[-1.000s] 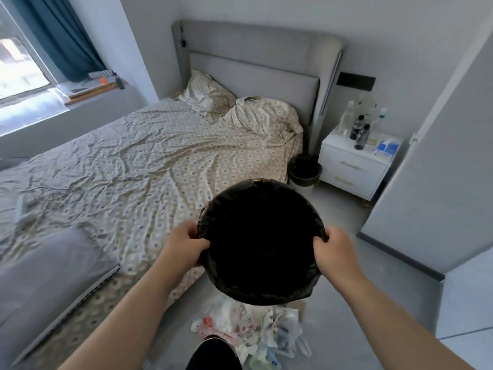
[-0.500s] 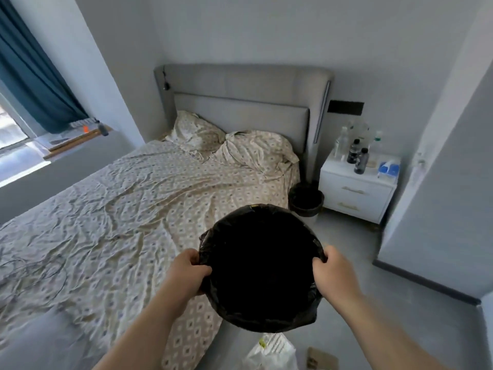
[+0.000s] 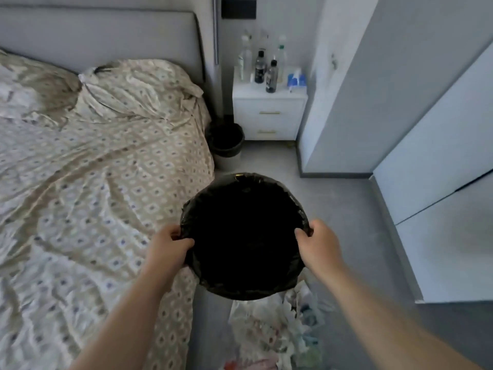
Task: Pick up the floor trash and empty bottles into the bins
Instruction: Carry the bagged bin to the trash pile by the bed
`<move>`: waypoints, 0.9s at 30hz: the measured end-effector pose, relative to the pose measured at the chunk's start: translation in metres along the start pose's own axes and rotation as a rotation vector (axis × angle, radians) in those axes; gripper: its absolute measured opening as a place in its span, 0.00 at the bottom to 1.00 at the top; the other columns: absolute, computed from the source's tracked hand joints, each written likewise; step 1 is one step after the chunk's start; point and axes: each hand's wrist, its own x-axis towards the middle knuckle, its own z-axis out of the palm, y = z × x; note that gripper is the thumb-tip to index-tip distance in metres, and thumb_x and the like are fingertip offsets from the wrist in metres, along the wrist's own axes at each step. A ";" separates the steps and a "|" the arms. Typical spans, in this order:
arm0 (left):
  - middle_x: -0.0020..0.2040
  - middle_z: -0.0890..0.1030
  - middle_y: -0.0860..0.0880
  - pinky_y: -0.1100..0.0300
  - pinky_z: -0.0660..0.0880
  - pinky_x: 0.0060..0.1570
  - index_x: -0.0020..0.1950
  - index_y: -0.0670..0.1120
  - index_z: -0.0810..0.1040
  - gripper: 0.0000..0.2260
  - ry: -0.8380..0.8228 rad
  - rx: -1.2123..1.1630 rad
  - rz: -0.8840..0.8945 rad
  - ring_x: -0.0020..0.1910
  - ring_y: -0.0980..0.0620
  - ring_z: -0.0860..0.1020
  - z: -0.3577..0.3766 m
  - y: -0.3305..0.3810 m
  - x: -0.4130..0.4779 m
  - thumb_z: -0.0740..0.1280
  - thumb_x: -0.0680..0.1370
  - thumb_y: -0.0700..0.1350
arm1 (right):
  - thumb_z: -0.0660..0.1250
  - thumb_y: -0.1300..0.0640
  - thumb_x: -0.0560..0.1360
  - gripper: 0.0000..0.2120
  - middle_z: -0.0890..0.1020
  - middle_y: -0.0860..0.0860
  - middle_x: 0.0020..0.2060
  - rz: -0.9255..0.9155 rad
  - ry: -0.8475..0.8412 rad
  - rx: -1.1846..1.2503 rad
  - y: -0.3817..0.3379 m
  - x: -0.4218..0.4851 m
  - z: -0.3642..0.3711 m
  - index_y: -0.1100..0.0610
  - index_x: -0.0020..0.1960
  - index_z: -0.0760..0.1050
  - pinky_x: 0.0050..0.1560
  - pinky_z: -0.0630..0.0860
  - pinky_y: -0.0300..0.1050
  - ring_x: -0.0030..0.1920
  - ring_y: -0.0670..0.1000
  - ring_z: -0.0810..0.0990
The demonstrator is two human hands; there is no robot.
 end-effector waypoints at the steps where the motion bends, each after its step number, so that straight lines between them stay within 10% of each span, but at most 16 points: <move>1: 0.41 0.80 0.40 0.45 0.79 0.38 0.42 0.44 0.76 0.06 -0.016 0.003 0.003 0.38 0.42 0.79 0.013 -0.011 0.011 0.65 0.72 0.33 | 0.62 0.56 0.77 0.11 0.69 0.53 0.34 0.003 0.017 -0.009 0.015 0.006 0.005 0.62 0.41 0.66 0.30 0.62 0.45 0.32 0.50 0.66; 16: 0.41 0.78 0.43 0.61 0.72 0.27 0.45 0.42 0.73 0.06 -0.048 -0.025 -0.014 0.35 0.49 0.77 0.252 -0.281 0.168 0.65 0.73 0.32 | 0.57 0.56 0.78 0.14 0.67 0.52 0.30 0.079 0.161 0.012 0.312 0.139 0.161 0.59 0.36 0.62 0.28 0.64 0.41 0.29 0.50 0.65; 27: 0.41 0.77 0.40 0.42 0.80 0.43 0.46 0.37 0.73 0.05 -0.074 0.002 0.158 0.39 0.44 0.77 0.326 -0.338 0.207 0.65 0.71 0.32 | 0.57 0.55 0.78 0.13 0.72 0.53 0.32 0.023 0.295 0.026 0.422 0.174 0.202 0.59 0.36 0.64 0.30 0.64 0.44 0.31 0.50 0.69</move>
